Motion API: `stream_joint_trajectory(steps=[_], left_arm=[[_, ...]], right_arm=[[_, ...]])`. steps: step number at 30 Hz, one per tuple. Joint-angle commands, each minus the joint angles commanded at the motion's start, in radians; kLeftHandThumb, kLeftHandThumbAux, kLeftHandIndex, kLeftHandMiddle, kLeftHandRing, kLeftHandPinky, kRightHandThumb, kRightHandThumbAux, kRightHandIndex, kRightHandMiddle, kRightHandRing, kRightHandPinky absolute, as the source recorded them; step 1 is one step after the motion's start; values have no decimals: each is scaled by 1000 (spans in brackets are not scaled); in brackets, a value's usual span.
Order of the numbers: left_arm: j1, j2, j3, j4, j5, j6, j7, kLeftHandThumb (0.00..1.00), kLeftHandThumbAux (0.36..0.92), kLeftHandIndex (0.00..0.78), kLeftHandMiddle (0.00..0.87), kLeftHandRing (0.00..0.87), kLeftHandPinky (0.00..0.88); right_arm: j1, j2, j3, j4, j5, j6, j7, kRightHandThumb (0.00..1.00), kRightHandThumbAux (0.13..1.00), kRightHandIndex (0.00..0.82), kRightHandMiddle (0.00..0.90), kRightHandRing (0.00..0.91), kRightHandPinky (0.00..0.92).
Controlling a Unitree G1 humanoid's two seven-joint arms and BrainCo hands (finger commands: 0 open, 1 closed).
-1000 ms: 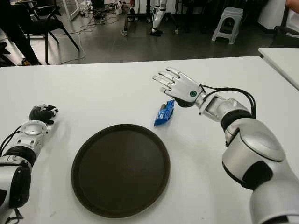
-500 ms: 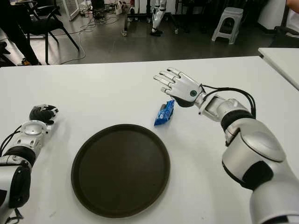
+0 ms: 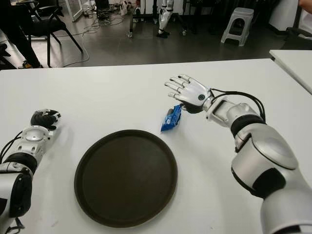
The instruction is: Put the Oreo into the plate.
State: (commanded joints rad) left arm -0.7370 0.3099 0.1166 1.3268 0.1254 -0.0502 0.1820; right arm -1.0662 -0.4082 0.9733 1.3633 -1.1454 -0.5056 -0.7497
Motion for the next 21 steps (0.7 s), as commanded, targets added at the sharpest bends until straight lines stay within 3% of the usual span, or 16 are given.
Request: stream_joint_trajectory(steps=[13, 21], left_arm=[[3, 1, 5, 1, -2, -7, -1, 686, 718, 411, 295, 291, 233], [2, 2, 6, 2, -2, -1, 0, 684, 718, 409, 248, 249, 196]], right_arm=[[-6, -8, -15, -5, 11, -37, 39, 356, 644, 0, 0, 0, 0], [-6, -11, -16, -6, 9, -44, 31, 366, 632, 0, 0, 0, 0]])
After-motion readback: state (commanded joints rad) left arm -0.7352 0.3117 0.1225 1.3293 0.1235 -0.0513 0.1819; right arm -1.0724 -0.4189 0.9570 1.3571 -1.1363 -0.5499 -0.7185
